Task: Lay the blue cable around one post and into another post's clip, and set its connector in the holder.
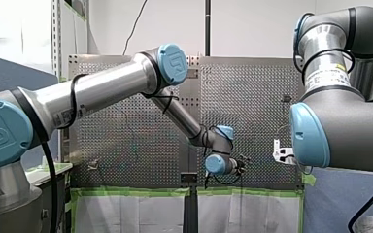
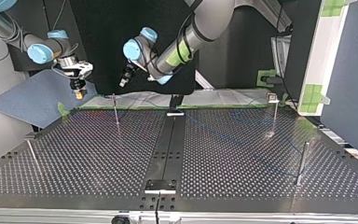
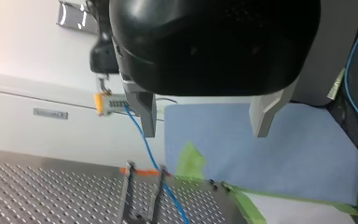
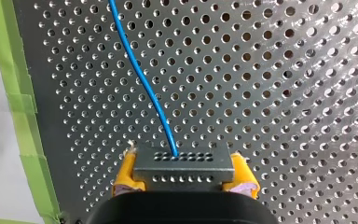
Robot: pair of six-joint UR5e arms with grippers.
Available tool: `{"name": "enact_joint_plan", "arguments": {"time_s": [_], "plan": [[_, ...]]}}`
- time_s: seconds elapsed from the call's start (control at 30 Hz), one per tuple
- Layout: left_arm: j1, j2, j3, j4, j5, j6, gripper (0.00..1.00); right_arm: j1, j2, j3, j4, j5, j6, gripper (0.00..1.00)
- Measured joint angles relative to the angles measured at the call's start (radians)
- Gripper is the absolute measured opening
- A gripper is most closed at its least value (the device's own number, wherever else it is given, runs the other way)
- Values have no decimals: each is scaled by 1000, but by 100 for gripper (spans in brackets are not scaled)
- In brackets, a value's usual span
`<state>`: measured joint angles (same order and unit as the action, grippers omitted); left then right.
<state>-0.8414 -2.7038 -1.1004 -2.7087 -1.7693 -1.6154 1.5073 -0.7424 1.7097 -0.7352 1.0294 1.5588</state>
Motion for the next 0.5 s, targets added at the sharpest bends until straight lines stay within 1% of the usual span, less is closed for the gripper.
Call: {"name": "enact_joint_plan", "arguments": {"time_s": [0.2, 0.5], "plan": [[-16, 21, 15, 3, -4, -6, 100, 0, 0, 0, 1, 0, 0, 0], [-28, 25, 29, 4, -26, -10, 100, 1, 0, 0, 2, -2, 0, 0]]}}
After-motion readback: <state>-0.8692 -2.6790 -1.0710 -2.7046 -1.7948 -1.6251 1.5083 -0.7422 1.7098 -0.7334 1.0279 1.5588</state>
